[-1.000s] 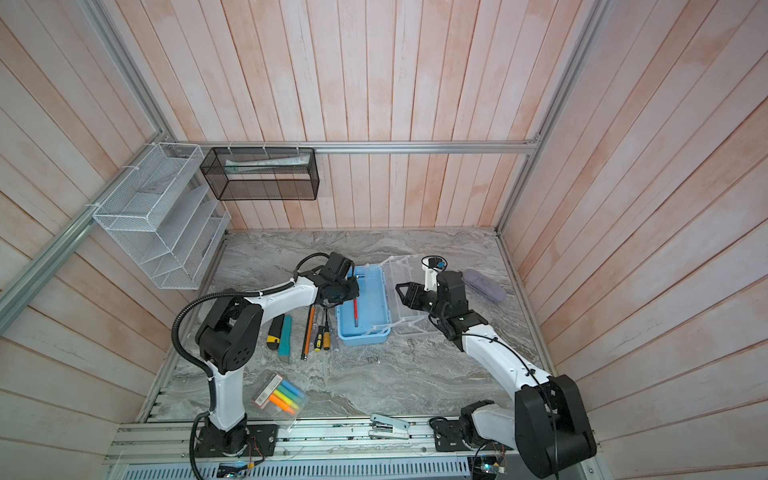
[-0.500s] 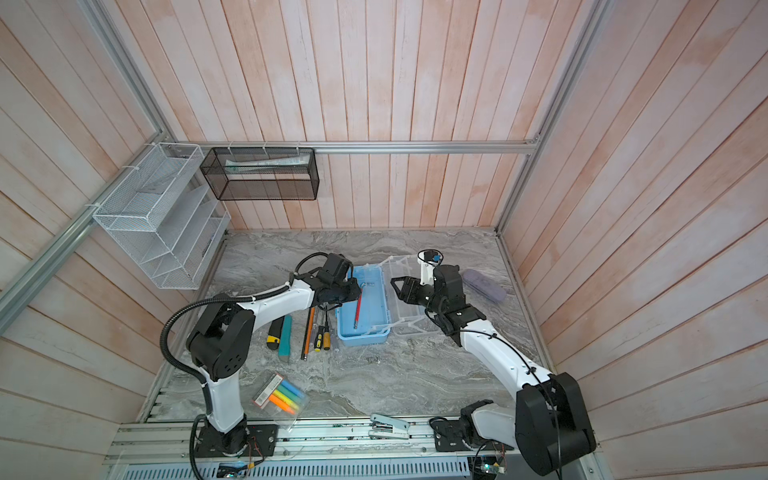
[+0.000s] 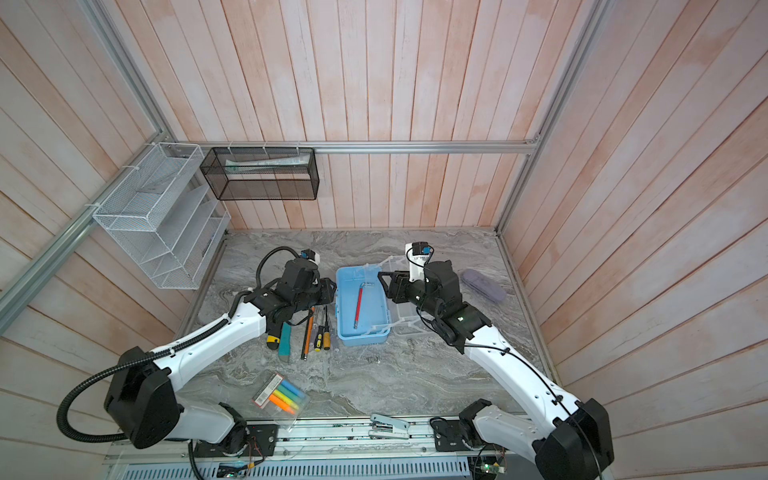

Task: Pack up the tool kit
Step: 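Move the left gripper back to the tools and grasp the orange hex key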

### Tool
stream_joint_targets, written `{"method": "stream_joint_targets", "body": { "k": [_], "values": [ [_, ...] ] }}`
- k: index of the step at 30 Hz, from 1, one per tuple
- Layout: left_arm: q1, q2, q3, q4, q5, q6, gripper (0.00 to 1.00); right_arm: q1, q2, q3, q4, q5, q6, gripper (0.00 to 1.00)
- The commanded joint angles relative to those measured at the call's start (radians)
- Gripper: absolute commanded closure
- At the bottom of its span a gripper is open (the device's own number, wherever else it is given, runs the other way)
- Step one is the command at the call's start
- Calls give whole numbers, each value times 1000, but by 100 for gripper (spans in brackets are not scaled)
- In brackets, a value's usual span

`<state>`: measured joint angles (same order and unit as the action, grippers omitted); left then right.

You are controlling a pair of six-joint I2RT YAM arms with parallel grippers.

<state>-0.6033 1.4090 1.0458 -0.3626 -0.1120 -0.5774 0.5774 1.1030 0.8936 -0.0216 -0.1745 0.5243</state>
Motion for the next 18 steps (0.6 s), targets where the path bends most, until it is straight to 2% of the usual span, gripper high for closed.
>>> {"method": "stream_joint_targets", "body": {
  "k": [1,8,11,18],
  "values": [
    [11,-49,-67,-88,-98,18,60,35,1,-10,-37,59,19,45],
    [44,-31,-169,-48,-132,18,66,66,60,-86,42,46,42,46],
    [51,41,-160,-32,-124,16,70,66,99,-89,48,31,36,47],
    [59,126,-153,2,-111,3,71,65,109,-125,79,31,35,47]
  ]
}}
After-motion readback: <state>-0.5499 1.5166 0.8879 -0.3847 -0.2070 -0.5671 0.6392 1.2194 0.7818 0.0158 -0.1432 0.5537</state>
